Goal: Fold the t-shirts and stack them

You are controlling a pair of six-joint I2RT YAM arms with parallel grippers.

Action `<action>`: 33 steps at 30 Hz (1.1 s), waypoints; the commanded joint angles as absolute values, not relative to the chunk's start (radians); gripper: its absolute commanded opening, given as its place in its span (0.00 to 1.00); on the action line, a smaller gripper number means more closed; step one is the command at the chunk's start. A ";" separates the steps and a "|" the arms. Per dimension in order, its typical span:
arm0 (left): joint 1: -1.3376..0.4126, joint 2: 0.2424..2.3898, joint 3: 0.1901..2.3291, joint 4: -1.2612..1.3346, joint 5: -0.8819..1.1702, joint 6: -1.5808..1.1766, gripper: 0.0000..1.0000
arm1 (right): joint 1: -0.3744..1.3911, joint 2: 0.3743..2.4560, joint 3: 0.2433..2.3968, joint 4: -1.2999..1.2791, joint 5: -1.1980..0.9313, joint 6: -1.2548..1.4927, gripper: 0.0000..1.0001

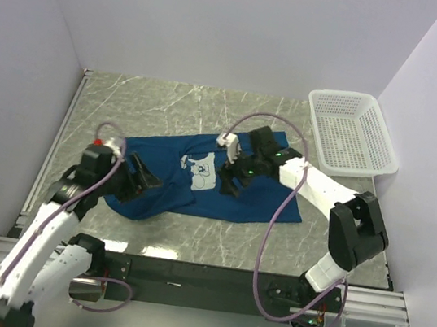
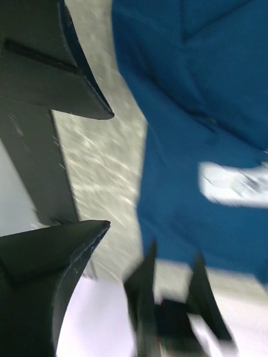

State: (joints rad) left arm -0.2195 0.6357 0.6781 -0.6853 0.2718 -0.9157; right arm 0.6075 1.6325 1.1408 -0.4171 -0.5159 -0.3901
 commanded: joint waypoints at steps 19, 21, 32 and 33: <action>-0.868 1.768 1.299 -0.848 -0.261 -0.451 0.44 | 0.181 1.352 1.094 -0.635 -0.861 -0.580 0.84; -0.876 1.790 1.327 -0.868 -0.310 -0.451 0.43 | 0.163 1.344 1.088 -0.638 -0.877 -0.578 0.84; -0.891 1.890 1.377 -0.888 -0.334 -0.440 0.35 | 0.123 1.356 1.097 -0.650 -0.920 -0.572 0.84; -0.893 1.893 1.379 -0.888 -0.337 -0.440 0.35 | 0.117 1.355 1.097 -0.650 -0.923 -0.572 0.84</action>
